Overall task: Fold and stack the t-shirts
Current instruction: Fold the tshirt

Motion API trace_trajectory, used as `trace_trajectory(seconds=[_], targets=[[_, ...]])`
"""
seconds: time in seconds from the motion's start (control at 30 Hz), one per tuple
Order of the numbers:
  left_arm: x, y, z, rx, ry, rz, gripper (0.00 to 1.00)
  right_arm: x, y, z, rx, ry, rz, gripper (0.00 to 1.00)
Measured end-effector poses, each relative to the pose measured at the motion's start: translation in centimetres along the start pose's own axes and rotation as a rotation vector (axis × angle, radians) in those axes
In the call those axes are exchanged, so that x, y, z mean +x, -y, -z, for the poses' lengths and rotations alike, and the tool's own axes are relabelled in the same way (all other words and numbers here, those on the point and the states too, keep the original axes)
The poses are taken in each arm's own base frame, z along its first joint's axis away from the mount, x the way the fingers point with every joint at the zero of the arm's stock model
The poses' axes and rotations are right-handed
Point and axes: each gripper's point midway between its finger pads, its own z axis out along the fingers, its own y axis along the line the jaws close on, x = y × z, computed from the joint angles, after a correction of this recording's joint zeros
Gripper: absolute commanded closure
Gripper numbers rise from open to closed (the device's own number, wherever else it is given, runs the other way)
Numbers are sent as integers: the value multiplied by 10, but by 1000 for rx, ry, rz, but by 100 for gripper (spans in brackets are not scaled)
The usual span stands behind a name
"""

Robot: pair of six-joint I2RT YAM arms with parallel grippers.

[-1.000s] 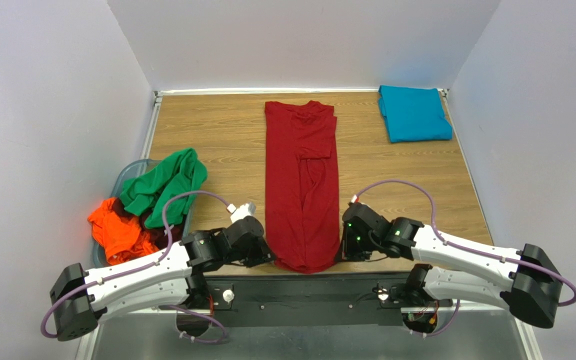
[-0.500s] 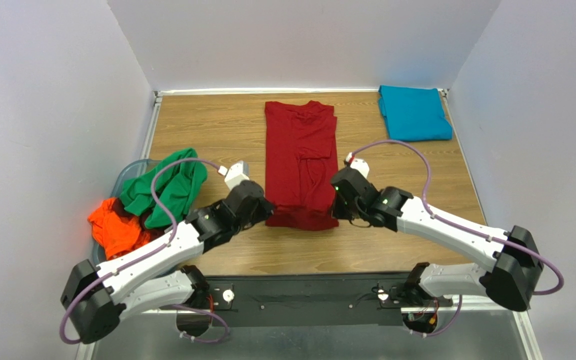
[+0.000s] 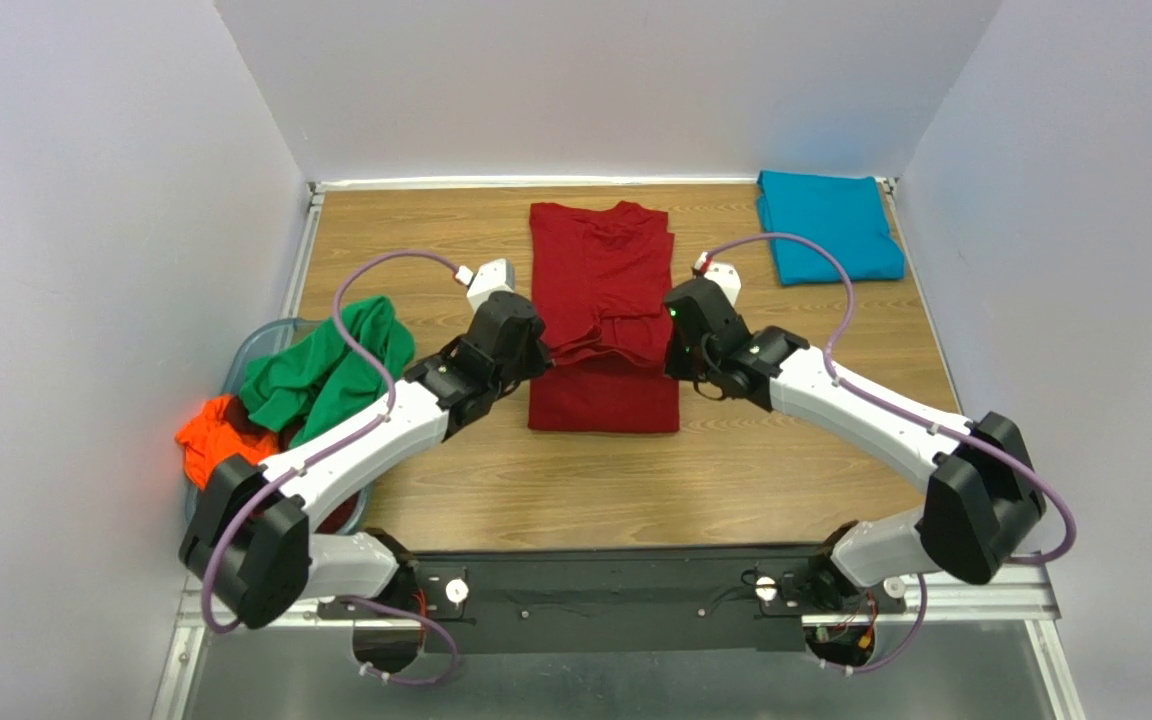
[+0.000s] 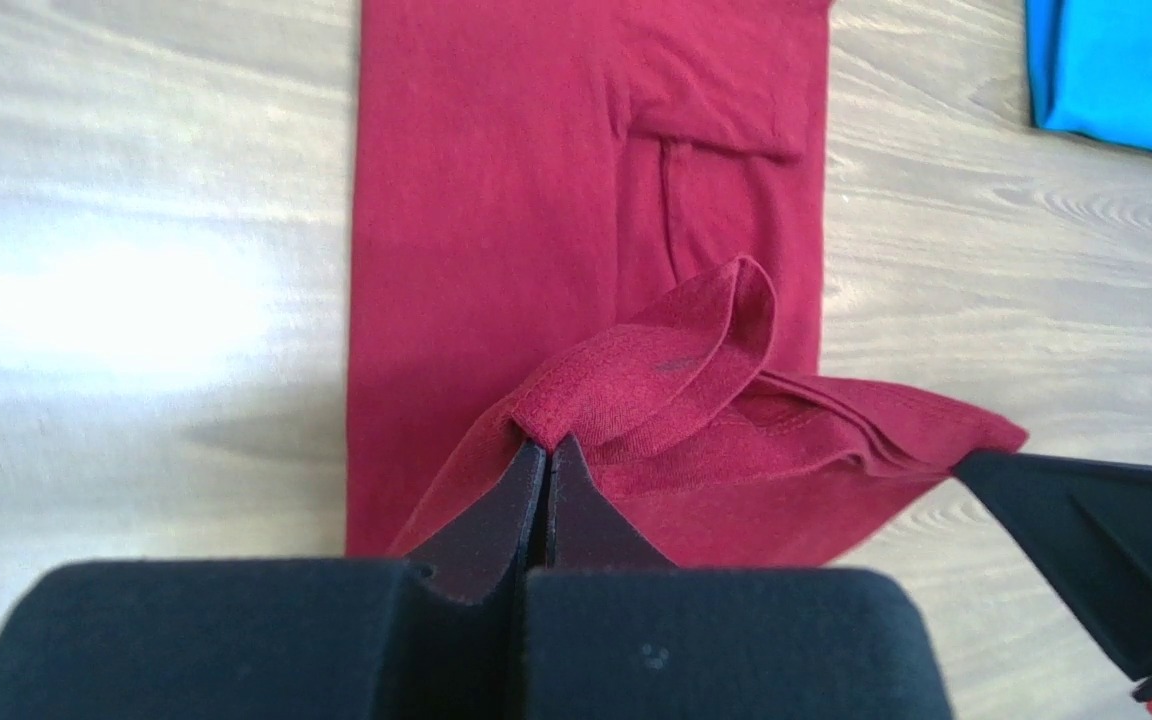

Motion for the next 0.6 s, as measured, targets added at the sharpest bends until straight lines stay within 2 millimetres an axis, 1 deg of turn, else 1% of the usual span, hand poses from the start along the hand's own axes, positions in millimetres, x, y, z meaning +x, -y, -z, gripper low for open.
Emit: trace_trajectory(seconds=[0.17,0.33,0.47,0.6], targets=[[-13,1,-18,-17,2,-32,100,-17,2,-16,21,16,1,99],[-22,2,-35,-29,-1,-57,100,-29,5,-30,39,19,2,99],[-29,0,-48,-45,-4,-68,100,-34,9,-42,49,6,1,99],[-31,-6,-61,-63,-17,-74,100,-36,12,-55,54,-16,4,99]])
